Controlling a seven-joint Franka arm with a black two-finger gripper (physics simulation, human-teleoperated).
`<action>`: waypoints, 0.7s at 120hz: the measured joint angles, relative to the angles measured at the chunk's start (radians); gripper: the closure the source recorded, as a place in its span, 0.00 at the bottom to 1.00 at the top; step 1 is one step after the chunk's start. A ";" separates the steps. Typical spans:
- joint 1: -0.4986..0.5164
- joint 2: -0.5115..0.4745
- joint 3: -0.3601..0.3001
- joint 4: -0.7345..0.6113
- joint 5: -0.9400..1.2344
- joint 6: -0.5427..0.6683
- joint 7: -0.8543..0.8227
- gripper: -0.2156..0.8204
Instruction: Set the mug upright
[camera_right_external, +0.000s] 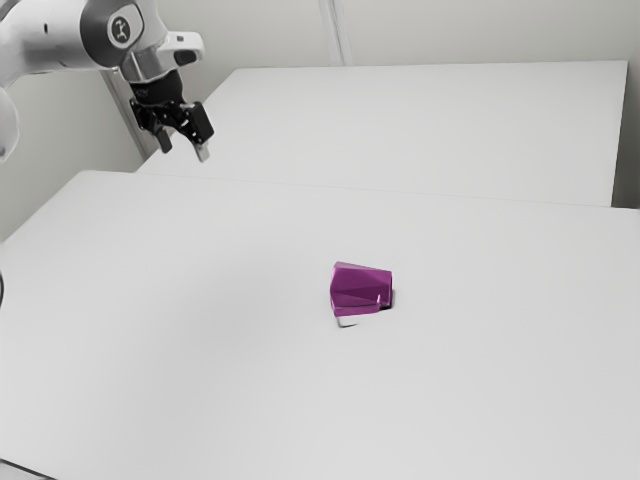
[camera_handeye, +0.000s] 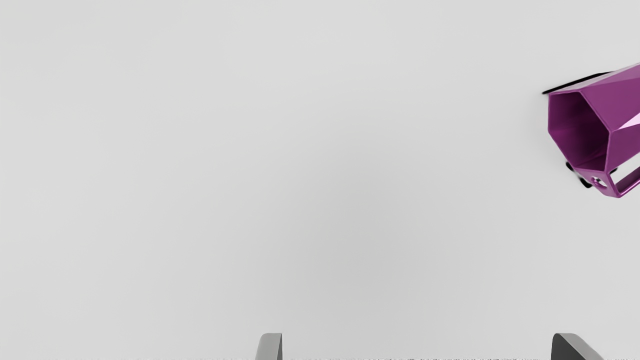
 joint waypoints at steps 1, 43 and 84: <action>0.000 0.000 0.000 -0.001 0.000 0.000 0.001 0.23; -0.043 -0.061 0.098 -0.186 -0.157 0.002 0.038 0.23; -0.098 -0.055 0.213 -0.355 -0.502 -0.016 0.132 0.23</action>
